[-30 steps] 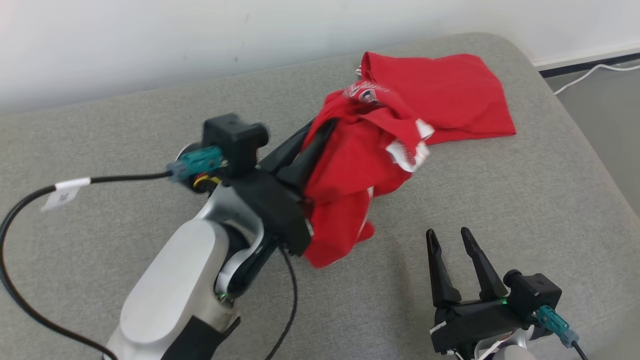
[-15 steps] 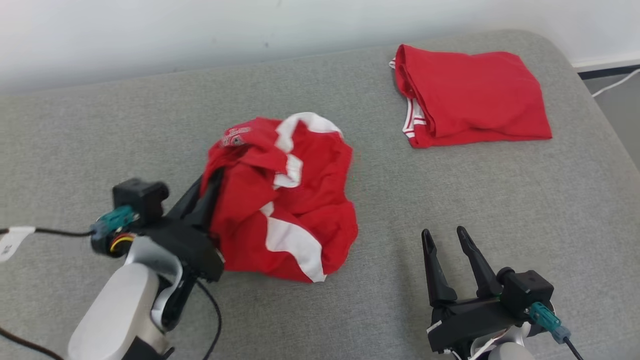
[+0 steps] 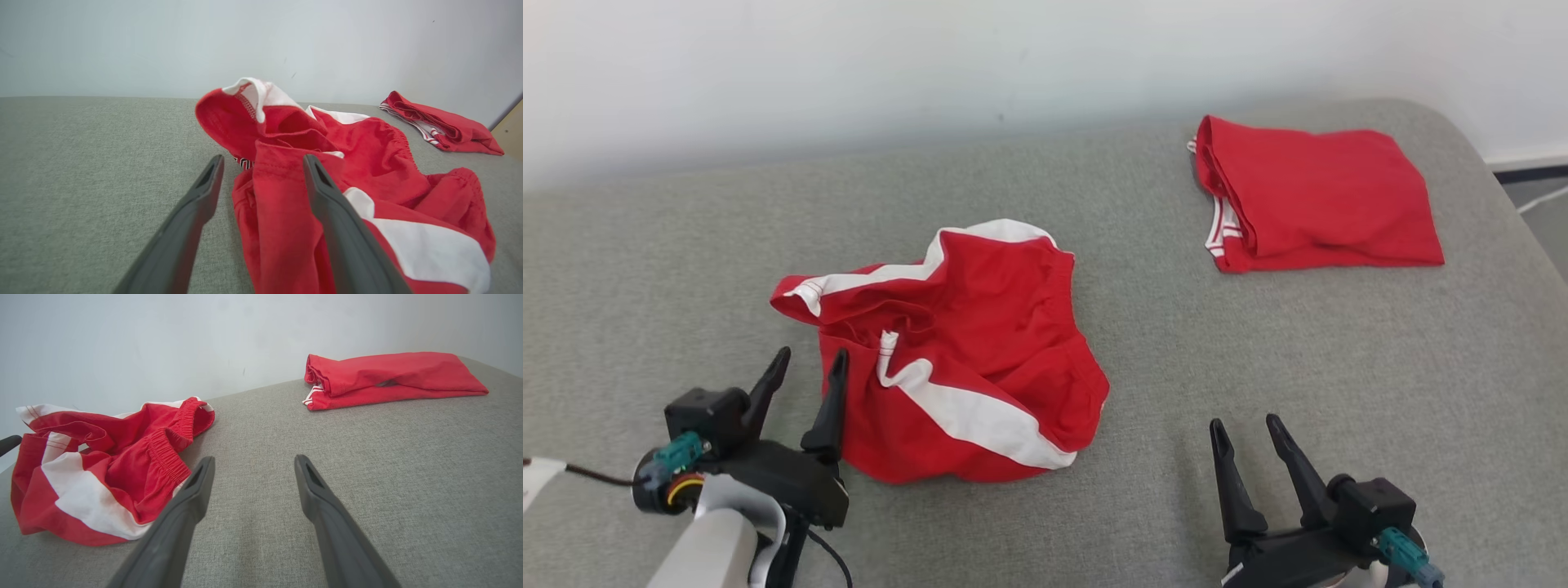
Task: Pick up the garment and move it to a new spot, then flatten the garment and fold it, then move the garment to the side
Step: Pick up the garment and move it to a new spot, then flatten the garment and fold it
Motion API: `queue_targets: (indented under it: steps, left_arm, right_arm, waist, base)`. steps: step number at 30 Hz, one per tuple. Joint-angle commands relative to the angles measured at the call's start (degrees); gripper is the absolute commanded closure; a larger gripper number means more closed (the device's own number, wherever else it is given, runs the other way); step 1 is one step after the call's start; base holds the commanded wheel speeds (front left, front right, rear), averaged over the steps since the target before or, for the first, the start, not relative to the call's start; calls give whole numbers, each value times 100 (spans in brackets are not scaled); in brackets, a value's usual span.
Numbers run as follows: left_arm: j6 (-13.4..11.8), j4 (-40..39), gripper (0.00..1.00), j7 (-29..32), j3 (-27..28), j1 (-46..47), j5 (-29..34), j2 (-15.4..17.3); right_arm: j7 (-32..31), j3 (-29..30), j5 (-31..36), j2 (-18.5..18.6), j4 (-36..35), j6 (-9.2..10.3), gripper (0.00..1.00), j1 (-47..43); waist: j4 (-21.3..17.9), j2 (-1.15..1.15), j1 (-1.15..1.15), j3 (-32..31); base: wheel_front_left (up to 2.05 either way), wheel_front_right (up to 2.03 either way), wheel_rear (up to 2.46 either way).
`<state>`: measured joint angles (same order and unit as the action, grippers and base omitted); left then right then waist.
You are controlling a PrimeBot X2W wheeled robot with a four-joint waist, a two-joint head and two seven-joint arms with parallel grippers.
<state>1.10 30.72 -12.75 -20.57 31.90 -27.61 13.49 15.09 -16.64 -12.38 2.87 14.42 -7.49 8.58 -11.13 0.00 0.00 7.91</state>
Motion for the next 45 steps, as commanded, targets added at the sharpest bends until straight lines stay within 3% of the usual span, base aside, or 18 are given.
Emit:
queue_targets:
  steps: [1, 8, 15, 22, 29, 30, 31, 32, 39, 45]
  left_arm:
    - [-51, -68, 0, -74, 48, -174, -9, -29]
    - [-240, -773, 0, -93, 22, -702, 12, -58]
    - [-312, -1176, 0, 155, -151, -753, 94, 1]
    - [-386, -1209, 0, 299, -327, -518, 332, 82]
    - [-450, -701, 0, 345, -345, -319, 380, 152]
    - [-444, -602, 63, 356, -350, -294, 386, 170]
    - [-458, -541, 95, 284, -314, -242, 371, 174]
    - [-475, -441, 100, 258, -293, -221, 358, 173]
    - [-409, -97, 100, 21, -261, -173, 304, 81]
    - [-405, -462, 100, -156, -98, -459, 111, -37]
  right_arm:
    - [9, 6, 23, 3, 29, -1, 0, -109]
    - [9, -22, -25, 3, 32, -1, 0, -243]
    - [9, -88, -76, 3, 21, -1, 0, -141]
    - [9, -101, -140, 3, 1, -1, 0, -60]
    - [9, -82, -169, 3, -31, -1, 0, 10]
    - [9, -76, -169, 3, -35, -1, 0, 4]
    - [9, -76, -168, 2, -38, -1, 0, -1]
    - [9, -68, -165, 2, -40, -1, 0, -11]
    - [9, 4, -92, 2, -49, -1, 0, -94]
    - [9, 44, -80, 3, -10, -1, 0, -235]
  waist:
    - [164, 0, 0, -190]
    - [373, 0, 0, -387]
    - [303, 0, 0, -291]
    - [43, 0, 0, -117]
    - [-199, 0, 0, 3]
    - [-219, 0, 0, 12]
    - [-237, 0, 0, 19]
    - [-247, 0, 0, 19]
    - [-123, 0, 0, -48]
    - [242, 0, 0, -309]
  base:
    - [0, 0, 0]
    - [0, 0, 0]
    - [0, 0, 0]
    - [0, 0, 0]
    - [0, 0, 0]
    - [0, 0, 0]
    - [0, 0, 0]
    - [0, 0, 0]
    - [0, 0, 0]
    - [0, 0, 0]
